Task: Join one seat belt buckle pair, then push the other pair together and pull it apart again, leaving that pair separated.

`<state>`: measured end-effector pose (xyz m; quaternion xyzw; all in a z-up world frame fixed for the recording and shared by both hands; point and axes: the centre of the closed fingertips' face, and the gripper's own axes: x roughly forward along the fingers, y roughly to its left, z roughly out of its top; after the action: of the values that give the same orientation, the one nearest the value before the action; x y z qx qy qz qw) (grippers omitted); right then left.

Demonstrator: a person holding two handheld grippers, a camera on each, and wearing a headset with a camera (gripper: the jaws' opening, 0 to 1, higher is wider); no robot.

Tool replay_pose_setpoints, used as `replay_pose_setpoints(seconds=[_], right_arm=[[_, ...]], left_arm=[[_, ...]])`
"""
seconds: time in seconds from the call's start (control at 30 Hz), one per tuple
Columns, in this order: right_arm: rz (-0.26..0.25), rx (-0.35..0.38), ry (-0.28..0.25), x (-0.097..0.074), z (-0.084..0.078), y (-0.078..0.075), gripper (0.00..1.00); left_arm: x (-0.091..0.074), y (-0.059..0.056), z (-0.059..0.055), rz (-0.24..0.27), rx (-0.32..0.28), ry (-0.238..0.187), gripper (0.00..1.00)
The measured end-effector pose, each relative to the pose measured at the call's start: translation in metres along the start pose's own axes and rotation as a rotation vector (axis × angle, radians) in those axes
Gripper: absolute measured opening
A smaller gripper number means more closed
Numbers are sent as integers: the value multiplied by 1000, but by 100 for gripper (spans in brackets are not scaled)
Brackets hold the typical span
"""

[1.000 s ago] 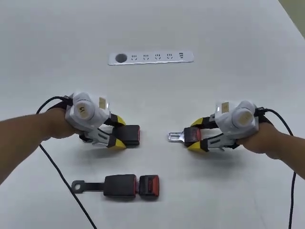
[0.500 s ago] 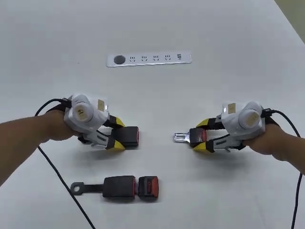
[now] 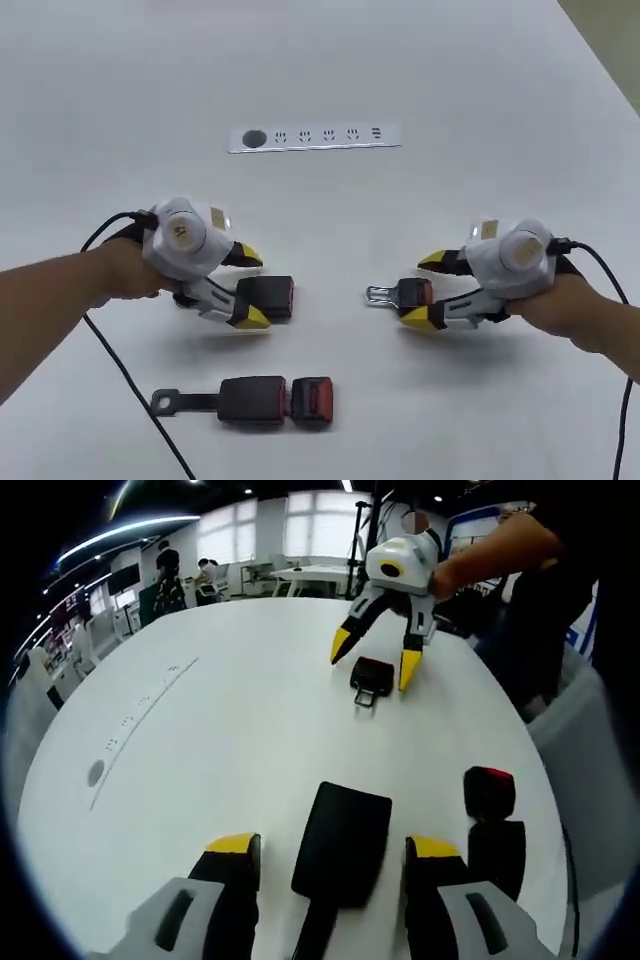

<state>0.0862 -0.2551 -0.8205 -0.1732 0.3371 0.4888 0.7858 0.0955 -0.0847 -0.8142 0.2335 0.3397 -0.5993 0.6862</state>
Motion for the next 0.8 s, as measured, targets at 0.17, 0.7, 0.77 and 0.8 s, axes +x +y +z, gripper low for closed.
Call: replay_pose_setpoints(seconds=[0.17, 0.7, 0.77, 0.8], right_arm=[[-75, 59, -45, -2, 11, -3, 69], [-319, 189, -204, -28, 45, -11, 86], [-340, 187, -218, -32, 51, -5, 86], [-345, 187, -222, -33, 53, -3, 86]], left_arm=[[-12, 9, 2, 74, -71, -60, 71], [-69, 9, 0, 327, -337, -232, 87], [-75, 6, -1, 346, -340, -239, 89], [-78, 4, -1, 357, -342, -246, 90]])
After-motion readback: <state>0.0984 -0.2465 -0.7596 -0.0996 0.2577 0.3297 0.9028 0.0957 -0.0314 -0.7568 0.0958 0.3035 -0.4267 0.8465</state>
